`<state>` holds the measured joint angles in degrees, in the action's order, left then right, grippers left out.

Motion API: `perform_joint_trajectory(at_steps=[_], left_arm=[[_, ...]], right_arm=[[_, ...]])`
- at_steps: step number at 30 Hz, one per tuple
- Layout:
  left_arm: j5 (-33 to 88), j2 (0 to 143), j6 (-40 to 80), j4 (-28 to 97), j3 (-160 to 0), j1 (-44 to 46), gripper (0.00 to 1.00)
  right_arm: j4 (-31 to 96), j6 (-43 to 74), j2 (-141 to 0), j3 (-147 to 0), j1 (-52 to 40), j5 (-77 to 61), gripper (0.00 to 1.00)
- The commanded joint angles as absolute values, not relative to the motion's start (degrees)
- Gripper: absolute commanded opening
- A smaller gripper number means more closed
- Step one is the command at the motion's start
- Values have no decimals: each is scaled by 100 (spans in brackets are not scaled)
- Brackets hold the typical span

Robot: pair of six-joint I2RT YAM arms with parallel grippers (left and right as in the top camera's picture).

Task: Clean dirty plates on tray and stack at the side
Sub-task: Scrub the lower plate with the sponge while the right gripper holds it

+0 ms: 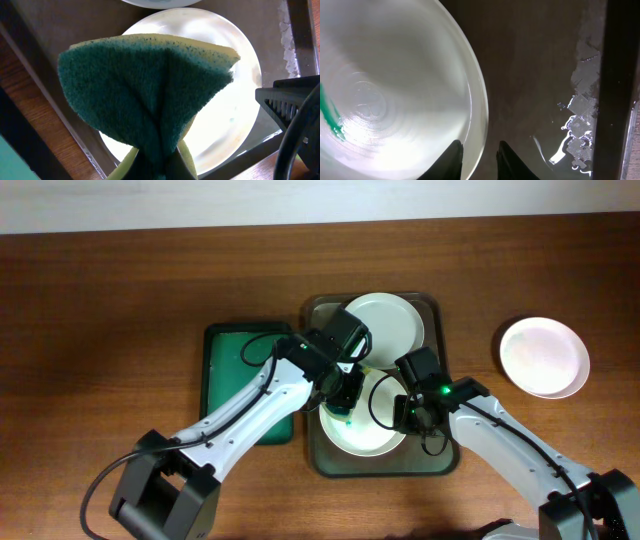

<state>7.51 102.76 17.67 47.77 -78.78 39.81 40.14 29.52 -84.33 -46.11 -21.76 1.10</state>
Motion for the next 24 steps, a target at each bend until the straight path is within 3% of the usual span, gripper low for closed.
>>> perform_joint_trajectory(at_steps=[1, 9, 16, 24], left_arm=[[749, 10230, 1837, 4755, -7856, 3999, 0], [749, 10230, 1837, 4757, -7856, 3999, 0], [598, 10230, 1839, 4759, -7856, 3999, 0], [261, 10232, 2637, 4558, -7393, 3999, 0]], right_arm=[[3905, 2943, -8473, -4552, -2211, 226, 25], [3715, 2945, -8840, -4552, -2211, 370, 24], [3610, 2945, -9028, -4552, -2211, 351, 4], [3612, 3133, -9028, -4552, -2211, 351, 4]])
